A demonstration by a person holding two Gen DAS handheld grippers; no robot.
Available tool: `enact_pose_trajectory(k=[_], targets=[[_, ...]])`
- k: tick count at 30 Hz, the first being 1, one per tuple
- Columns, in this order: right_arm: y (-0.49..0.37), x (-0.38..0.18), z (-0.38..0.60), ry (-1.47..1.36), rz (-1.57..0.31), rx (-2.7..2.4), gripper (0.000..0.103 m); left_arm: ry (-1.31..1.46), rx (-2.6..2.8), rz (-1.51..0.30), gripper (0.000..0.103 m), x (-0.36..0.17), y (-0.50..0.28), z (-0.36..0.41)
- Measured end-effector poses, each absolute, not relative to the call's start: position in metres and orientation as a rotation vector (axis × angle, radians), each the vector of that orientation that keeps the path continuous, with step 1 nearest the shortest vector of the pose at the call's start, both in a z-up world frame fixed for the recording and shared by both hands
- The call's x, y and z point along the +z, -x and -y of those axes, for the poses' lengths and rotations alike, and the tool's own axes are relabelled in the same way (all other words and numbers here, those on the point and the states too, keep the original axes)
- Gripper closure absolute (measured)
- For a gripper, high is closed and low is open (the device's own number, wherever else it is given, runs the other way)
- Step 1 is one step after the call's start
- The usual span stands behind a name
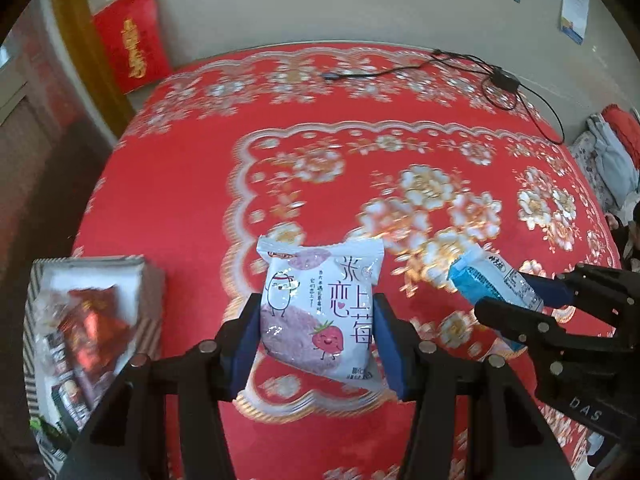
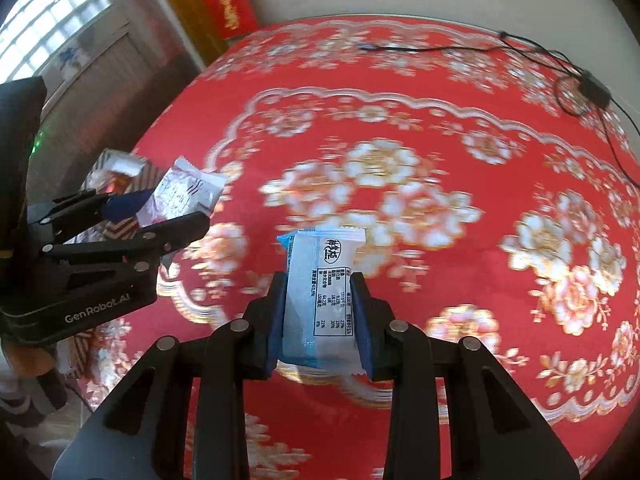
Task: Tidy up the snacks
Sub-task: 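Carry the pink packet and blue wafer packet over the white box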
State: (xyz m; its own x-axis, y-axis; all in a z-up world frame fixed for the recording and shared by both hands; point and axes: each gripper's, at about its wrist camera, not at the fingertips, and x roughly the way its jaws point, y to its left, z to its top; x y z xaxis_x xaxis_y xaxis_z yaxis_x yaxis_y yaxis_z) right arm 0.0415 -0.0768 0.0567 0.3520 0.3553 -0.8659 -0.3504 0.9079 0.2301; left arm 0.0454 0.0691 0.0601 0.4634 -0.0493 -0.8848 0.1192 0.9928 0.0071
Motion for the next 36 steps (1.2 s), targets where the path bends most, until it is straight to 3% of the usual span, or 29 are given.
enact_pose_trajectory(k=[24, 36], targets=[[-0.023, 0.089, -0.116, 0.185, -1.076, 0.74, 0.073, 0.086, 0.154, -1.046, 0.047, 0.077, 0.016, -0.245], [-0.027, 0.074, -0.198, 0.262, -1.101, 0.85, 0.073, 0.173, 0.29, -1.077, 0.047, 0.059, 0.043, -0.31]])
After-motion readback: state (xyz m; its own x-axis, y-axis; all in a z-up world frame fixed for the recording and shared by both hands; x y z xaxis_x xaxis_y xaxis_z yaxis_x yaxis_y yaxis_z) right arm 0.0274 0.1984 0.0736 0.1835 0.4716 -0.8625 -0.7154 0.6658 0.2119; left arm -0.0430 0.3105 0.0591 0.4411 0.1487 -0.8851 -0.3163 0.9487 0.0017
